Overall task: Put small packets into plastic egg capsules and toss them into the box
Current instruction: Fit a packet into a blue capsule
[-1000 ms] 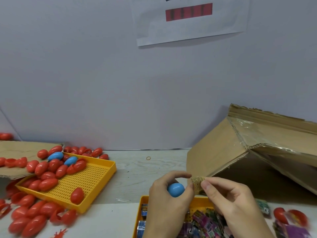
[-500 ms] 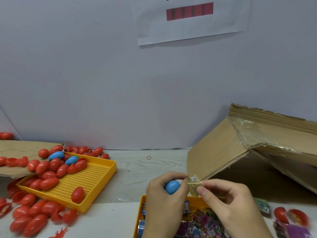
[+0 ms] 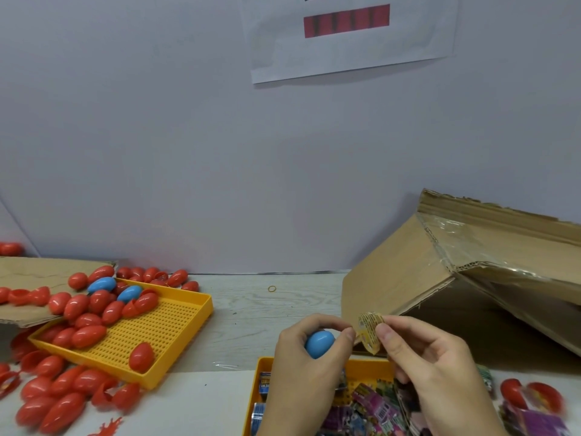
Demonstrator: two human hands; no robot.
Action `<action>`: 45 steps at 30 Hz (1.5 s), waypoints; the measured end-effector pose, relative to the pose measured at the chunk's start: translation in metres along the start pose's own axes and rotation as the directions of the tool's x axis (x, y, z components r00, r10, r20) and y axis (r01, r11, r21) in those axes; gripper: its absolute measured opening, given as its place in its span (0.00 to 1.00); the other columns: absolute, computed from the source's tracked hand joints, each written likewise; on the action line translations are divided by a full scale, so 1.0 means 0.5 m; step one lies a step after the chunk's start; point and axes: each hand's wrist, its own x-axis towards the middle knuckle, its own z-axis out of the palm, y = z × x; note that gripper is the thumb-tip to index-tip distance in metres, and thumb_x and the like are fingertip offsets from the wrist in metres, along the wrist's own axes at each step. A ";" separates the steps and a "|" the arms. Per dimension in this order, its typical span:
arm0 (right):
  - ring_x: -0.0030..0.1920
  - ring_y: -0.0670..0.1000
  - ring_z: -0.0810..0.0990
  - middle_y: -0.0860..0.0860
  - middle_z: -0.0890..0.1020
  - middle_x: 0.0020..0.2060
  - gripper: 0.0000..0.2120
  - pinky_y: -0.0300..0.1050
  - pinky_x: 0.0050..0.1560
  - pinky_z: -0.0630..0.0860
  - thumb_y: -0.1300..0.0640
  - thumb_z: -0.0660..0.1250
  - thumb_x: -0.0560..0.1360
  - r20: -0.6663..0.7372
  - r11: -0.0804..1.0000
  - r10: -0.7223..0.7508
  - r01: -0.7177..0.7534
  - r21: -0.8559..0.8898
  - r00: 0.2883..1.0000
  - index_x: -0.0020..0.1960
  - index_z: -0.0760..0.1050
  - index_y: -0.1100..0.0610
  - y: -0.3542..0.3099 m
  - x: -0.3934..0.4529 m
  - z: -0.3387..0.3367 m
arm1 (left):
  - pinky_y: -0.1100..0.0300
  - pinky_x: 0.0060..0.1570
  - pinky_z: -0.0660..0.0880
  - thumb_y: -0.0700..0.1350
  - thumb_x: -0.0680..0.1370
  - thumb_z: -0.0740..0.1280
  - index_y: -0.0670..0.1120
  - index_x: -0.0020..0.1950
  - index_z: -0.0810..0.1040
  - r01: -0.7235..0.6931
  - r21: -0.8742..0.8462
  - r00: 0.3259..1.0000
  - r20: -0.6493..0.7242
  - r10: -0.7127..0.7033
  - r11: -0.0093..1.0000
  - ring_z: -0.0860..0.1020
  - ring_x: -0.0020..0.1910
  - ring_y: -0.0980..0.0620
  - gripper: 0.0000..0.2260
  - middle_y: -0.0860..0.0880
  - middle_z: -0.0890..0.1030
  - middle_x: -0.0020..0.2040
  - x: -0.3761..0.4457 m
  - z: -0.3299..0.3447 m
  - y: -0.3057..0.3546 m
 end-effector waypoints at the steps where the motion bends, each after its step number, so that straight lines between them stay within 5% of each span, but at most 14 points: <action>1: 0.25 0.43 0.77 0.52 0.80 0.26 0.08 0.33 0.27 0.71 0.59 0.71 0.63 0.002 1.000 0.012 -0.013 0.021 1.000 0.41 0.85 0.60 0.001 0.001 0.000 | 0.68 0.29 0.71 0.44 0.75 0.73 0.53 0.39 0.84 0.006 -0.010 1.000 0.011 -0.006 1.000 0.73 0.25 0.58 0.06 0.56 0.75 0.27 0.001 -0.001 0.000; 5: 0.31 0.56 0.69 0.61 0.76 0.30 0.11 0.45 0.31 0.62 0.56 0.70 0.65 0.119 0.990 0.075 -0.089 0.111 0.990 0.43 0.85 0.60 0.001 -0.001 -0.003 | 0.64 0.32 0.72 0.48 0.75 0.72 0.56 0.47 0.86 0.016 -0.103 0.994 0.114 -0.005 0.995 0.70 0.26 0.57 0.04 0.54 0.72 0.29 0.002 -0.010 -0.003; 8: 0.31 0.55 0.68 0.60 0.79 0.32 0.16 0.44 0.31 0.60 0.59 0.74 0.57 0.228 0.986 0.103 -0.130 0.107 0.968 0.42 0.83 0.65 -0.004 -0.003 -0.005 | 0.62 0.33 0.71 0.56 0.66 0.72 0.55 0.49 0.86 0.024 -0.150 0.963 0.270 0.018 0.988 0.70 0.28 0.57 0.14 0.55 0.73 0.30 0.001 -0.015 -0.005; 11: 0.28 0.52 0.66 0.56 0.78 0.27 0.11 0.43 0.29 0.58 0.58 0.72 0.60 0.211 0.984 0.106 -0.134 0.121 0.972 0.38 0.83 0.65 -0.006 -0.002 0.000 | 0.62 0.34 0.73 0.58 0.63 0.72 0.55 0.46 0.87 0.018 -0.121 0.961 0.277 0.016 0.992 0.73 0.29 0.58 0.15 0.56 0.77 0.32 0.003 -0.013 -0.007; 16: 0.28 0.52 0.68 0.60 0.73 0.29 0.12 0.43 0.30 0.62 0.58 0.67 0.62 0.118 0.955 0.171 -0.195 0.226 0.978 0.36 0.82 0.66 0.007 0.009 -0.001 | 0.59 0.33 0.72 0.55 0.62 0.75 0.50 0.42 0.86 0.107 -0.191 0.957 0.284 -0.049 0.976 0.71 0.28 0.54 0.13 0.53 0.74 0.30 0.009 -0.012 -0.014; 23: 0.24 0.51 0.69 0.60 0.72 0.27 0.13 0.39 0.19 0.64 0.59 0.69 0.57 0.267 0.836 0.281 -0.372 0.404 0.922 0.36 0.82 0.69 0.004 0.009 0.011 | 0.62 0.28 0.67 0.46 0.65 0.77 0.41 0.37 0.80 0.309 -0.361 0.900 0.411 -0.148 0.880 0.67 0.28 0.51 0.10 0.45 0.69 0.31 0.008 -0.010 -0.010; 29: 0.28 0.53 0.71 0.63 0.78 0.36 0.19 0.38 0.18 0.65 0.62 0.67 0.63 0.249 0.746 0.404 -0.474 0.467 0.880 0.52 0.80 0.69 -0.005 0.006 0.010 | 0.61 0.28 0.69 0.43 0.66 0.76 0.41 0.34 0.76 0.389 -0.499 0.875 0.462 -0.142 0.775 0.68 0.27 0.53 0.11 0.46 0.70 0.30 0.011 -0.019 -0.011; 34: 0.29 0.51 0.73 0.58 0.81 0.33 0.14 0.38 0.19 0.65 0.63 0.66 0.63 0.099 0.867 0.272 -0.288 0.406 0.957 0.48 0.81 0.64 0.004 0.011 0.004 | 0.62 0.27 0.70 0.42 0.63 0.79 0.43 0.31 0.77 0.361 -0.549 0.917 0.355 -0.180 0.754 0.68 0.26 0.54 0.11 0.47 0.70 0.30 0.015 -0.014 -0.013; 38: 0.31 0.50 0.73 0.51 0.80 0.33 0.10 0.39 0.27 0.70 0.62 0.76 0.63 0.115 0.996 -0.048 0.038 0.084 0.992 0.44 0.83 0.55 0.010 -0.005 0.001 | 0.63 0.25 0.69 0.39 0.67 0.79 0.44 0.30 0.78 0.332 -0.546 0.940 0.261 -0.220 0.769 0.66 0.25 0.55 0.12 0.48 0.69 0.30 0.018 -0.012 -0.020; 41: 0.35 0.51 0.77 0.52 0.80 0.34 0.06 0.36 0.34 0.74 0.58 0.74 0.69 0.165 0.973 -0.166 0.189 -0.132 0.972 0.45 0.83 0.50 0.009 -0.014 0.002 | 0.63 0.25 0.68 0.40 0.67 0.77 0.43 0.30 0.77 0.321 -0.559 0.944 0.248 -0.215 0.765 0.66 0.25 0.55 0.10 0.48 0.69 0.30 0.019 -0.013 -0.019; 45: 0.41 0.54 0.79 0.51 0.80 0.36 0.08 0.41 0.38 0.78 0.60 0.73 0.70 0.160 0.932 -0.155 0.198 -0.305 0.975 0.42 0.83 0.46 0.013 -0.014 0.005 | 0.63 0.25 0.68 0.40 0.65 0.75 0.42 0.31 0.76 0.333 -0.610 0.941 0.260 -0.215 0.720 0.66 0.25 0.54 0.09 0.47 0.69 0.30 0.017 -0.013 -0.015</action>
